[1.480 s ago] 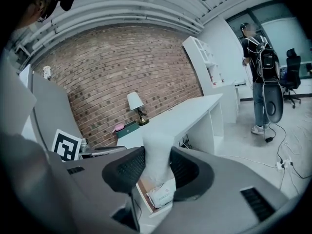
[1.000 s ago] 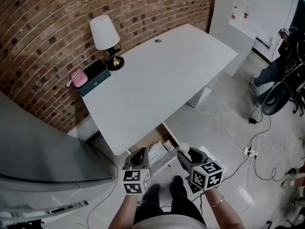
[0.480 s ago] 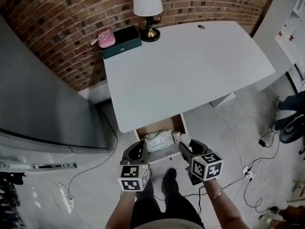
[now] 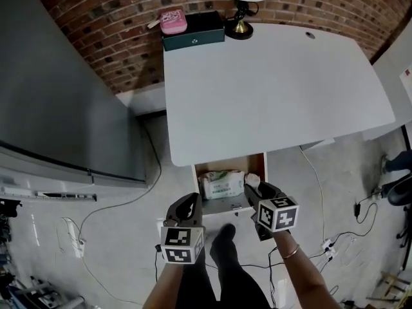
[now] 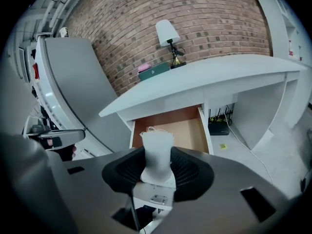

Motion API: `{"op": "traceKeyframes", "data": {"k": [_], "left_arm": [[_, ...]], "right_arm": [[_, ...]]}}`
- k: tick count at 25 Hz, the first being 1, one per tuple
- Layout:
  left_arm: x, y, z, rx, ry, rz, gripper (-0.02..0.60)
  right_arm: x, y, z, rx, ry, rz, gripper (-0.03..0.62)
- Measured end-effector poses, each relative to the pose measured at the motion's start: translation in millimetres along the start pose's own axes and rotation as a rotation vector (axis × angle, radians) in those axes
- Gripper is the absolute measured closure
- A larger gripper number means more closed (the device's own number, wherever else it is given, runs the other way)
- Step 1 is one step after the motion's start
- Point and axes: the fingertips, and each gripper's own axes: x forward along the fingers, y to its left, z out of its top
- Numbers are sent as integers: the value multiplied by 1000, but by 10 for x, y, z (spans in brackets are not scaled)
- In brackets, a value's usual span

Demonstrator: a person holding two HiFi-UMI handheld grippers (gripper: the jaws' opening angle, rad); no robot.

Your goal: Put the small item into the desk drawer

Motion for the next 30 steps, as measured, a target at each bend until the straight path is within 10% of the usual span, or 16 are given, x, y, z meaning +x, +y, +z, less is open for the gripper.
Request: {"op": "traceKeyframes", "data": {"k": [30], "left_arm": [[659,985,-1032,-149,15,101,555]], "right_arm": [[2320,-771,-581,-229,230,-193,425]]}}
